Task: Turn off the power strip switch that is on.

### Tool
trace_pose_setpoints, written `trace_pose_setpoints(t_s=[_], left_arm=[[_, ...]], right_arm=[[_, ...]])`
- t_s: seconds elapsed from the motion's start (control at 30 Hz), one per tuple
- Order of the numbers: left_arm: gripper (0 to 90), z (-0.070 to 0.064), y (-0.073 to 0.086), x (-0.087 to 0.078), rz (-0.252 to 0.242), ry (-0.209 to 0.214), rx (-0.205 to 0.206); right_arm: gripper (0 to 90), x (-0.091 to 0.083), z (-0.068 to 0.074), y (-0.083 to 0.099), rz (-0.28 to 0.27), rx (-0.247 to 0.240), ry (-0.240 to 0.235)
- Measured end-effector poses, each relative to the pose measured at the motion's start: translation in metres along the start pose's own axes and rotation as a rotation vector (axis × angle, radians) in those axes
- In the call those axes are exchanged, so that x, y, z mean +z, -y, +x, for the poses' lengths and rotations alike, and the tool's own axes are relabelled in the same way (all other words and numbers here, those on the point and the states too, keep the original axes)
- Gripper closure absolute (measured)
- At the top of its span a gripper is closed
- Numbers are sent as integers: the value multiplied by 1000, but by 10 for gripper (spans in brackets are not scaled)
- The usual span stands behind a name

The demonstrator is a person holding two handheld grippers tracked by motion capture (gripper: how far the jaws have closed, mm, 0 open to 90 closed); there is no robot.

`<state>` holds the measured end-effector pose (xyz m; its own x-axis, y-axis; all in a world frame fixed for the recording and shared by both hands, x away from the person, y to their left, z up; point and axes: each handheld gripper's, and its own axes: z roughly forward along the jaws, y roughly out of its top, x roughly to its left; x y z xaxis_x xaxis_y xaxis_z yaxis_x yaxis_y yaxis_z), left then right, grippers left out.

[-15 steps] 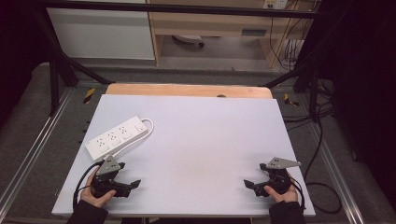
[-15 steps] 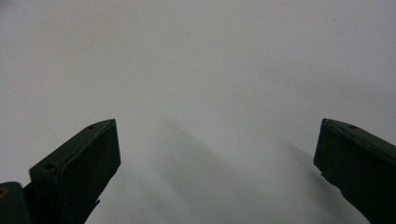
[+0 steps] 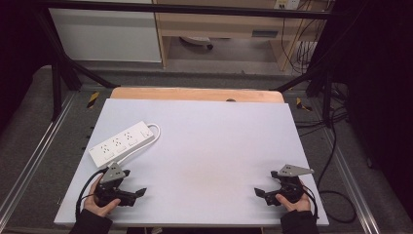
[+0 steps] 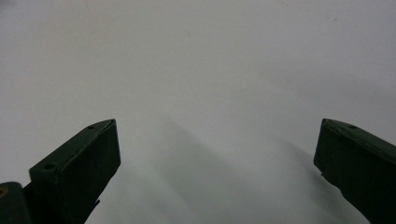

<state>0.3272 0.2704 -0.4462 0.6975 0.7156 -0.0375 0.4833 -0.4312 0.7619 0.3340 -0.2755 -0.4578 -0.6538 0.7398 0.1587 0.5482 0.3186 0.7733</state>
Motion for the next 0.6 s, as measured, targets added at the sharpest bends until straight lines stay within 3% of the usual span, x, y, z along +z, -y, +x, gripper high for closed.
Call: trace_pose_setpoints(t_s=[0.6], left_arm=[[76, 0, -3, -6, -10, -6, 7]], right_arm=[[10, 0, 0, 0, 1, -3, 0]])
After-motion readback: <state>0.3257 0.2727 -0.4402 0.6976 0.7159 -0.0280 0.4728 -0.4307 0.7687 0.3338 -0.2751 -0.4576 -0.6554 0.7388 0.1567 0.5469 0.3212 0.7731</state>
